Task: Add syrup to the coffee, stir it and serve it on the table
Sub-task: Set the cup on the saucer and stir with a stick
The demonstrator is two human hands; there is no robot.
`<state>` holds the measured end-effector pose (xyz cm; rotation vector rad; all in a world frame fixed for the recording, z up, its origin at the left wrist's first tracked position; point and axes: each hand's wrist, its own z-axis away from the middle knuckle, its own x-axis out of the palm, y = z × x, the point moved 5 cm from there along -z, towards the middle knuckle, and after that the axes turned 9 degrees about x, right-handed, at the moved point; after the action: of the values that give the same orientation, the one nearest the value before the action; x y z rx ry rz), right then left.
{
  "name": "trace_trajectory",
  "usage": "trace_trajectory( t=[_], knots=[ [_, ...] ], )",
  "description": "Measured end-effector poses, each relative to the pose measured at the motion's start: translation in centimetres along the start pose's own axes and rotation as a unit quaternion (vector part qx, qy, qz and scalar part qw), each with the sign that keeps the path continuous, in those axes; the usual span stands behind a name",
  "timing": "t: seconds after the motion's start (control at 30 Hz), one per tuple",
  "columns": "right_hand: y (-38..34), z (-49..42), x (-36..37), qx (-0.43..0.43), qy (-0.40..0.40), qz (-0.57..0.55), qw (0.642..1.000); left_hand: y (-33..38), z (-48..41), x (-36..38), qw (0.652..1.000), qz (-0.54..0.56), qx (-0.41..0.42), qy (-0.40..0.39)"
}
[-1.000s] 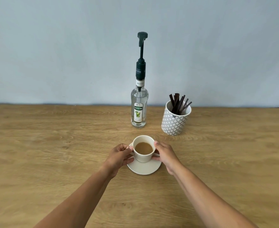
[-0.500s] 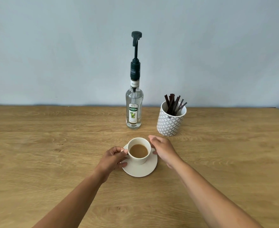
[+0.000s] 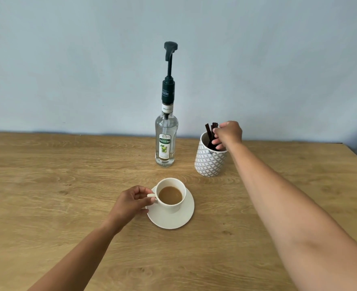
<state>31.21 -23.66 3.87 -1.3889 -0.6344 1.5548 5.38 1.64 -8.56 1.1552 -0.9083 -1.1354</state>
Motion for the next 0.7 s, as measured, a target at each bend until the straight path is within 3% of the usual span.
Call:
trace_trajectory(
  t=[0.43, 0.7],
  knots=[
    [0.2, -0.3, 0.6, -0.01, 0.025, -0.015, 1.0, 0.7, 0.3, -0.2, 0.999, -0.031, 0.005, 0.009],
    [-2.2, 3.4, -2.9, -0.112, 0.069, -0.078, 0.988, 1.0, 0.6, 0.0, 0.999, -0.04, 0.003, 0.005]
  ],
)
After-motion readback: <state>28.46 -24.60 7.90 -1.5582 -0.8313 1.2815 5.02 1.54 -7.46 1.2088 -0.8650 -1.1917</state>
